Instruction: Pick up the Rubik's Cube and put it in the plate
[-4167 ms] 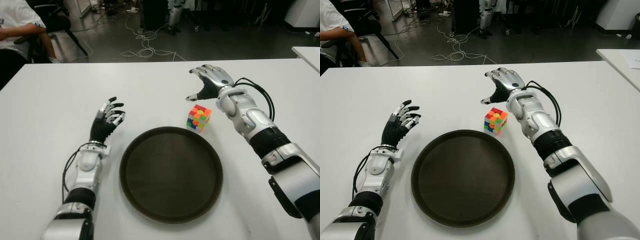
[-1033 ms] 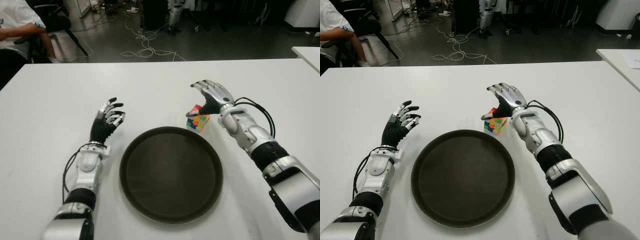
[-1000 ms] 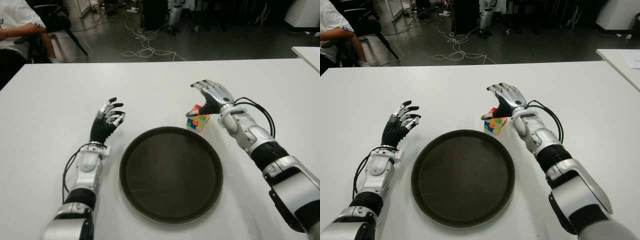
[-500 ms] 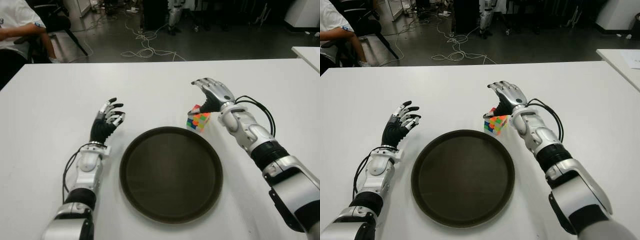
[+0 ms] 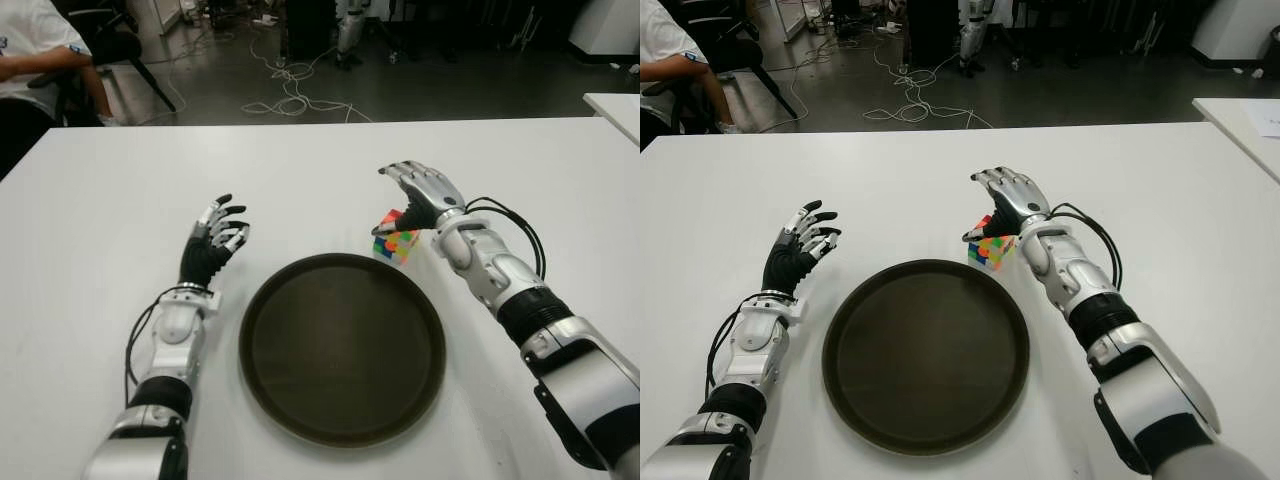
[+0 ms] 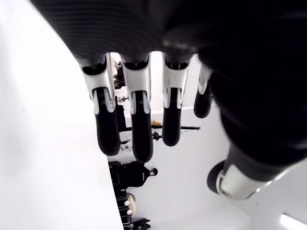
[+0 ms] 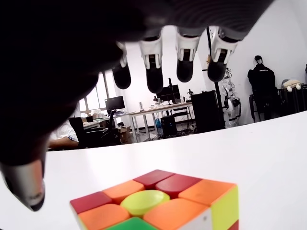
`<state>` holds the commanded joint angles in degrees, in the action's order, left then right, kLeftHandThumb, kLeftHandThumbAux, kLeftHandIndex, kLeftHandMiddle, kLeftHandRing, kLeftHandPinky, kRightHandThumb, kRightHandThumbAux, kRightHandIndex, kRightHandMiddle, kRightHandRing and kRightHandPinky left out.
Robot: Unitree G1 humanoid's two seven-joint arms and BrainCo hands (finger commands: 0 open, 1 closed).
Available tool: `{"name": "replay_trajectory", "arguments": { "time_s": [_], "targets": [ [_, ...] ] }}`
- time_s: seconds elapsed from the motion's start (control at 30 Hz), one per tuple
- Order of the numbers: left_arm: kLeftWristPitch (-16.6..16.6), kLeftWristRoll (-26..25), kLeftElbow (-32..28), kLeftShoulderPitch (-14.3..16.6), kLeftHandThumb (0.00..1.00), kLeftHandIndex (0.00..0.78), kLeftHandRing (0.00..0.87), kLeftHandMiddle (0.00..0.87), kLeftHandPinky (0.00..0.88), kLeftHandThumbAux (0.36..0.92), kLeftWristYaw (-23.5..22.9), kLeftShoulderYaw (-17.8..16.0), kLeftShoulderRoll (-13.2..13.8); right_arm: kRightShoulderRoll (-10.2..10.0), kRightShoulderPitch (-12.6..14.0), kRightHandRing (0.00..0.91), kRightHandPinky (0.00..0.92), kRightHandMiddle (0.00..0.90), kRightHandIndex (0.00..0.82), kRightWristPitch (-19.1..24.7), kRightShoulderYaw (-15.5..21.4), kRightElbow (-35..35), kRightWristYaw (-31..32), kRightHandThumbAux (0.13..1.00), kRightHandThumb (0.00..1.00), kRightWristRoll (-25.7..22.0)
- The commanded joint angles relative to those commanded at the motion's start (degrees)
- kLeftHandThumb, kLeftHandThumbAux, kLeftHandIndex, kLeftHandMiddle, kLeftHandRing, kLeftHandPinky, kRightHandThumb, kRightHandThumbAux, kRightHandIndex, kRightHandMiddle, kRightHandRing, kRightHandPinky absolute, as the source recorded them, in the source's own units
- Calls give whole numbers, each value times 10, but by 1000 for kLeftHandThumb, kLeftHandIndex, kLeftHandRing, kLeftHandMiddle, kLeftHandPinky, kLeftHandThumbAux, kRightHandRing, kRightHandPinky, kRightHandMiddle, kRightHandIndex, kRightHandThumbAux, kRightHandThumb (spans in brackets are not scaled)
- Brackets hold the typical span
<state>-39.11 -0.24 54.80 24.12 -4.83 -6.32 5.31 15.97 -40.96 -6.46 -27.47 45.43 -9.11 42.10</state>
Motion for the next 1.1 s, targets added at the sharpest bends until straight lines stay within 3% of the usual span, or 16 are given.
{"name": "replay_trajectory", "arguments": {
  "time_s": [0.47, 1.1],
  "targets": [
    [1, -1, 3, 4, 598, 143, 325, 258, 376, 695, 3, 0, -2, -6, 7, 0, 0, 0, 0, -8, -7, 13, -9, 668, 0, 3],
    [-3, -4, 2, 2, 598, 144, 323, 259, 380, 696, -2, -1, -2, -9, 41, 0, 0, 0, 0, 10, -20, -10, -23, 655, 0, 6]
  ]
}}
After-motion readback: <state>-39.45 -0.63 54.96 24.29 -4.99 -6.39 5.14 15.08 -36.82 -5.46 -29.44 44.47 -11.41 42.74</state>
